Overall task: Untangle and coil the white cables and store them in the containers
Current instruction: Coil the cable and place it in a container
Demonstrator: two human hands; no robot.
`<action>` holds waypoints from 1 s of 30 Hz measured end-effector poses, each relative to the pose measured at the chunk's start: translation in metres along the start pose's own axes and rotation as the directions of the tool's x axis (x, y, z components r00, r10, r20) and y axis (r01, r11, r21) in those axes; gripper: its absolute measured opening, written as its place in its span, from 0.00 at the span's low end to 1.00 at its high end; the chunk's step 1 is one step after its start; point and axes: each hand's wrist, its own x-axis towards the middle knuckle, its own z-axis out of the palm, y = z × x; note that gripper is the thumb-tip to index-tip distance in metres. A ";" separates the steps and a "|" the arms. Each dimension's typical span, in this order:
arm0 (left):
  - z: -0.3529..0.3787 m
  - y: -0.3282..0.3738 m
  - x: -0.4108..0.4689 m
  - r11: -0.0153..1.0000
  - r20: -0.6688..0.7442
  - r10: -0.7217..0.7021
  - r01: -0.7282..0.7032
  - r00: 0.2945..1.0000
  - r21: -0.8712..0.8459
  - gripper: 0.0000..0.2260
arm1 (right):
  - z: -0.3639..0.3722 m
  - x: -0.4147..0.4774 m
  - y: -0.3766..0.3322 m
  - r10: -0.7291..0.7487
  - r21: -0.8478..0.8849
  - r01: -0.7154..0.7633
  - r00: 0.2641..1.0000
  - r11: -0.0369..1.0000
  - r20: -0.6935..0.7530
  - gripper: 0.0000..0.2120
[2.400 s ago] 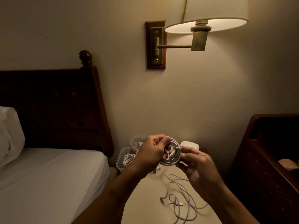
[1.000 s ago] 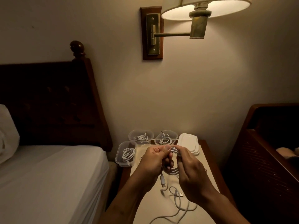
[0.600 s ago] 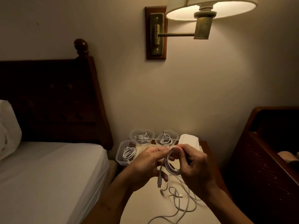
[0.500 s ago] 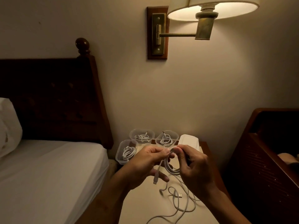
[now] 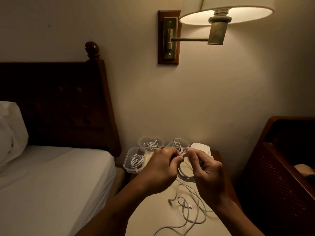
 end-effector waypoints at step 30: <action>0.049 -0.009 -0.017 0.883 -0.556 -0.073 -0.206 0.828 -0.422 0.02 | 0.014 0.002 -0.005 0.116 0.122 -0.103 0.989 0.987 -0.097 0.05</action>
